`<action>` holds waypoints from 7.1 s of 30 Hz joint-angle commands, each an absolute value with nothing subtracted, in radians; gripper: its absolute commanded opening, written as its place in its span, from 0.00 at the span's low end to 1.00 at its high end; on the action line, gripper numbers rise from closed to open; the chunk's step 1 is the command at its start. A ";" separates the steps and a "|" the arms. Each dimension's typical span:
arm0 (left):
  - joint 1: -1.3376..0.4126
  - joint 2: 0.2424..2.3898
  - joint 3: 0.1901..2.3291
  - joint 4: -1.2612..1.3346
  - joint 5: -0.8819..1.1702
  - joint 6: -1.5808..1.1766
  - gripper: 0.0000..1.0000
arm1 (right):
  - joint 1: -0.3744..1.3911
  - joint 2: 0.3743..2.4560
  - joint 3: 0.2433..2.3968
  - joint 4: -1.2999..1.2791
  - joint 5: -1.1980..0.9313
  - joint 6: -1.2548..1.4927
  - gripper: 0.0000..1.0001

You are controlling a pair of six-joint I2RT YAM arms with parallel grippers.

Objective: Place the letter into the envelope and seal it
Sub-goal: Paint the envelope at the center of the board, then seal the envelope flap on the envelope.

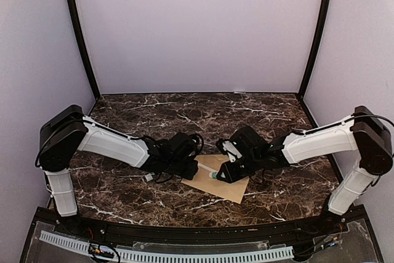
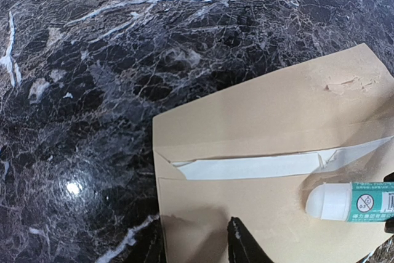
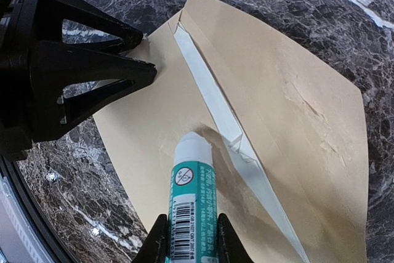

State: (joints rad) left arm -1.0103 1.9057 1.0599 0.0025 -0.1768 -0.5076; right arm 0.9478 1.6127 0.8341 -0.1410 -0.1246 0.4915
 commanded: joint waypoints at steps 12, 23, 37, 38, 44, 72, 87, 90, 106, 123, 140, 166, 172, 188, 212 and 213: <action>-1.014 1.929 1.058 -0.037 -0.135 -0.511 0.34 | 0.942 1.668 0.887 -0.131 -0.123 0.489 0.00; -1.009 1.644 1.054 -0.167 -0.305 -0.531 0.62 | 0.942 1.359 0.831 -0.190 -0.035 0.535 0.00; -1.019 1.223 0.811 0.299 0.135 -0.796 0.77 | 0.950 0.965 0.544 0.315 -0.228 0.596 0.00; -1.031 1.215 0.804 0.355 0.161 -0.813 0.82 | 0.953 0.941 0.528 0.357 -0.242 0.608 0.00; -1.089 1.269 0.829 0.499 0.242 -0.882 0.98 | 0.975 0.912 0.505 0.448 -0.274 0.614 0.00; -1.123 1.406 0.894 0.644 0.336 -0.983 0.54 | 1.048 0.958 0.535 0.467 -0.304 0.557 0.00; -1.123 1.408 0.890 0.614 0.344 -0.989 0.21 | 1.047 0.961 0.553 0.347 -0.266 0.548 0.00; -1.123 1.402 0.891 0.606 0.345 -0.982 0.14 | 1.047 0.957 0.555 0.318 -0.266 0.550 0.01; -1.123 1.427 0.942 0.465 0.384 -0.925 0.03 | 1.047 0.979 0.702 -0.063 -0.393 0.414 0.48; -1.134 1.546 1.036 0.431 0.459 -0.911 0.01 | 1.053 1.101 0.767 -0.105 -0.519 0.365 0.41; -1.139 1.578 1.079 0.344 0.480 -0.878 0.00 | 1.053 1.094 0.756 -0.092 -0.494 0.370 0.34; -1.144 1.590 1.112 0.334 0.520 -0.868 0.00 | 1.053 1.089 0.748 -0.113 -0.526 0.344 0.28; -1.144 1.595 1.116 0.329 0.518 -0.867 0.00 | 1.053 1.091 0.739 -0.102 -0.506 0.357 0.07; -1.138 1.349 0.887 0.249 0.191 -0.881 0.83 | 0.841 0.989 0.618 -0.114 -0.279 0.468 0.00; -1.072 1.569 0.613 0.525 0.242 -1.031 0.39 | 0.576 1.501 0.707 0.110 -0.293 0.281 0.00; -1.070 1.588 0.618 0.530 0.245 -1.027 0.39 | 0.576 1.519 0.714 0.111 -0.294 0.275 0.00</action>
State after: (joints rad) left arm -1.0828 1.5455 0.6186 0.4561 0.2207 -1.0271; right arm 0.5797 1.4628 0.6693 0.0582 -0.2962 0.3267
